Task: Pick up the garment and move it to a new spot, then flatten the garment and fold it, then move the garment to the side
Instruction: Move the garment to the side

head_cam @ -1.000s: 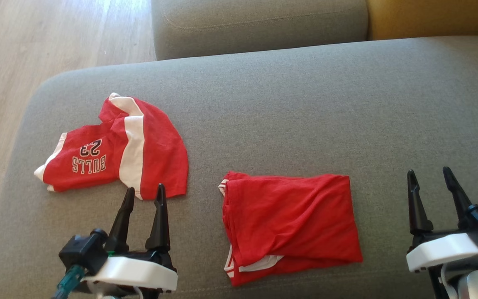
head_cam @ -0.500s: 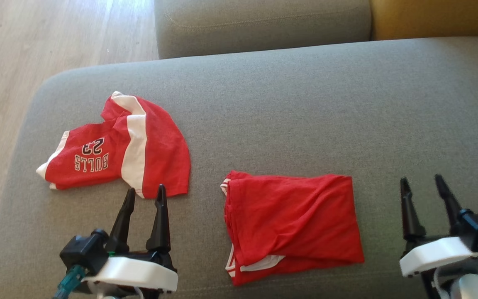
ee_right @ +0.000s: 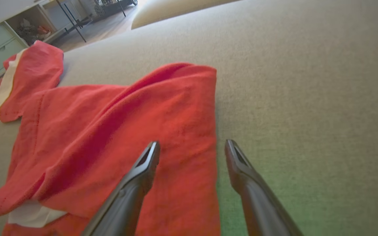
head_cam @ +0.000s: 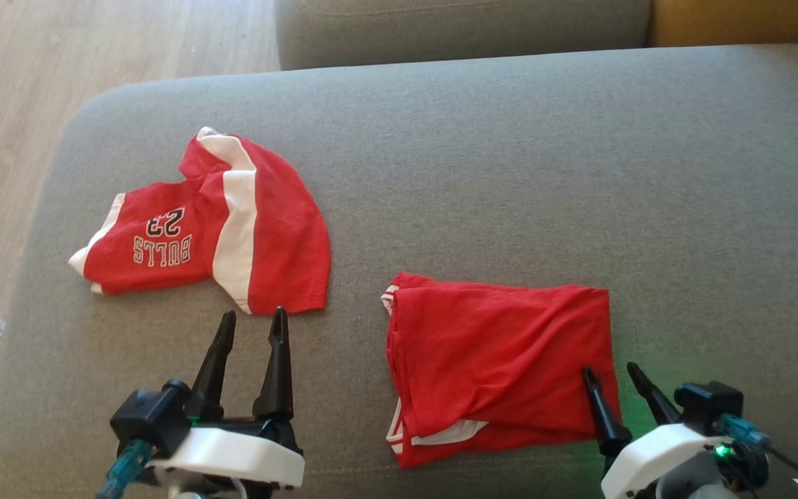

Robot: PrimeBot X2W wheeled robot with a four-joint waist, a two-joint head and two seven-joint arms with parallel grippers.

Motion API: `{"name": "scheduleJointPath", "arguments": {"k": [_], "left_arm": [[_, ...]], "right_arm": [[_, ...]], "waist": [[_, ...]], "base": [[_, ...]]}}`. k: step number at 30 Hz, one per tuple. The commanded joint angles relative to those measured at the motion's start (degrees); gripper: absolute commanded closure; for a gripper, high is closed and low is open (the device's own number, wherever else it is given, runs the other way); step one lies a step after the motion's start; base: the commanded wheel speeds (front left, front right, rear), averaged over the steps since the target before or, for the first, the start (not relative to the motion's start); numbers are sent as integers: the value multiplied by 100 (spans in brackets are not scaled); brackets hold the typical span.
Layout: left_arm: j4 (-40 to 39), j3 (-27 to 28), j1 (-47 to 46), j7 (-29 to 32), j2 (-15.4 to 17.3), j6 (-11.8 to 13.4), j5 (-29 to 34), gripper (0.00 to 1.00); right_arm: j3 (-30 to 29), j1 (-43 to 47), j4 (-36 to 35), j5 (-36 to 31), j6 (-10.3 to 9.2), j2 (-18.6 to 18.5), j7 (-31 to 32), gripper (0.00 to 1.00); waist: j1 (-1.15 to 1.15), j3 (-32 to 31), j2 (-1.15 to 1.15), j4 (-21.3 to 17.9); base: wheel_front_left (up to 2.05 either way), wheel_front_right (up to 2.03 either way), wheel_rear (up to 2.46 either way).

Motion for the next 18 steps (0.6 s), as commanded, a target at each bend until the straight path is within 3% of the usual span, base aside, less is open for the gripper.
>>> {"name": "scheduleJointPath", "arguments": {"k": [1, 18], "left_arm": [[-167, 145, -303, -31, -18, -61, 68, 0], [-196, 130, -459, -31, -18, -92, 127, 0]], "right_arm": [[172, -332, 28, 20, 40, -24, -94, 0], [144, -1042, 1132, -94, 40, -24, -328, 0]], "waist": [[0, 55, 0, 74], [0, 393, 0, 310]], "base": [[0, 0, 0], [0, 0, 0]]}}
